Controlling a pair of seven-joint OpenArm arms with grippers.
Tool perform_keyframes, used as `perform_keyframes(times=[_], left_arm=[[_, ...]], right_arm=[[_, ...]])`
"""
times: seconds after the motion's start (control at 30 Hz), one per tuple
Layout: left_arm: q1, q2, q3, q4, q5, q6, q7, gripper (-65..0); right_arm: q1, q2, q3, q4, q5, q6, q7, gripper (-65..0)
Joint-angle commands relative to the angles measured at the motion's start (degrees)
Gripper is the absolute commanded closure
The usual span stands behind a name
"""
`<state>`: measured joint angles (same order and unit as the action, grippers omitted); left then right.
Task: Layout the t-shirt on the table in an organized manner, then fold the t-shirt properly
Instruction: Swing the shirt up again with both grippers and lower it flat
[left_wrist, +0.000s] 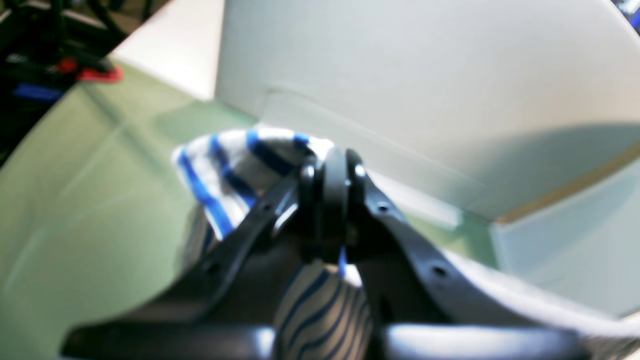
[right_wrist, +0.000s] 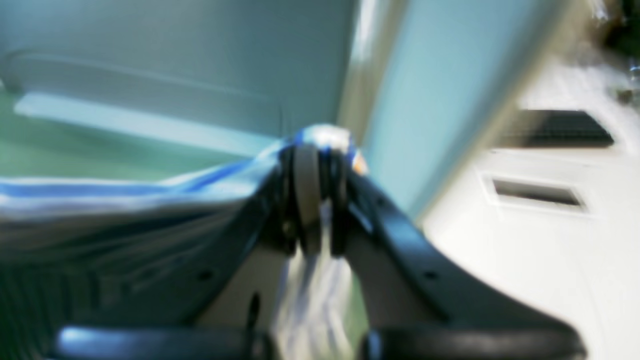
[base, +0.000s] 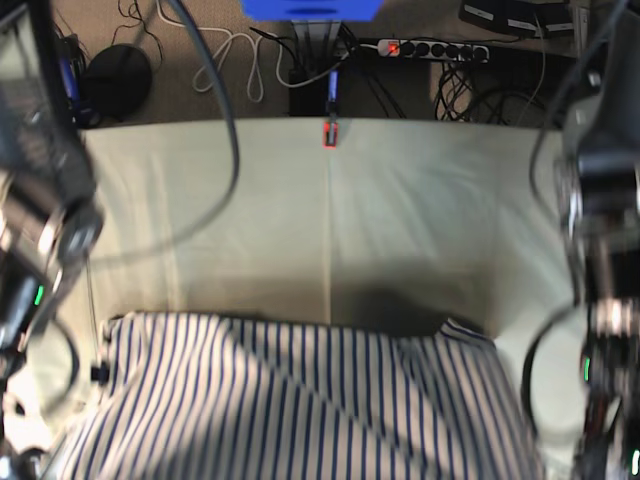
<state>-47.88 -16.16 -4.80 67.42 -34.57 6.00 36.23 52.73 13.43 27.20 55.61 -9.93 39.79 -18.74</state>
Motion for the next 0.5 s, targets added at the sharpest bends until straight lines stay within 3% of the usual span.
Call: perform_keyframes(times=[0.0, 0.13, 0.2, 0.33, 0.47], left_arm=[[-5.6, 0.0, -0.1, -1.2, 0.3, -0.2, -2.3, 0.0], [-16.9, 1.1, 0.4, -10.5, 0.4, -0.2, -7.2, 0.0], [-21.5, 1.2, 3.9, -13.0, 0.0, -0.2, -9.7, 0.0], [-24.0, 0.9, 8.2, -12.2, -0.1, -0.2, -11.8, 0.0], [-18.5, 0.6, 8.1, -6.1, -0.1, -0.2, -11.6, 0.0]], right_arm=[[5.2, 2.1, -0.6, -1.3, 1.1, -2.8, 3.9, 0.0], [16.1, 4.4, -3.2, -11.4, 1.1, -10.1, 11.2, 0.0], [20.4, 5.1, -3.2, -12.9, 1.1, -13.1, 13.9, 0.0], [21.2, 5.3, -3.2, -9.1, 1.2, -13.4, 14.0, 0.0], [11.1, 5.3, -3.1, 1.0, 1.5, -13.4, 12.1, 0.0]])
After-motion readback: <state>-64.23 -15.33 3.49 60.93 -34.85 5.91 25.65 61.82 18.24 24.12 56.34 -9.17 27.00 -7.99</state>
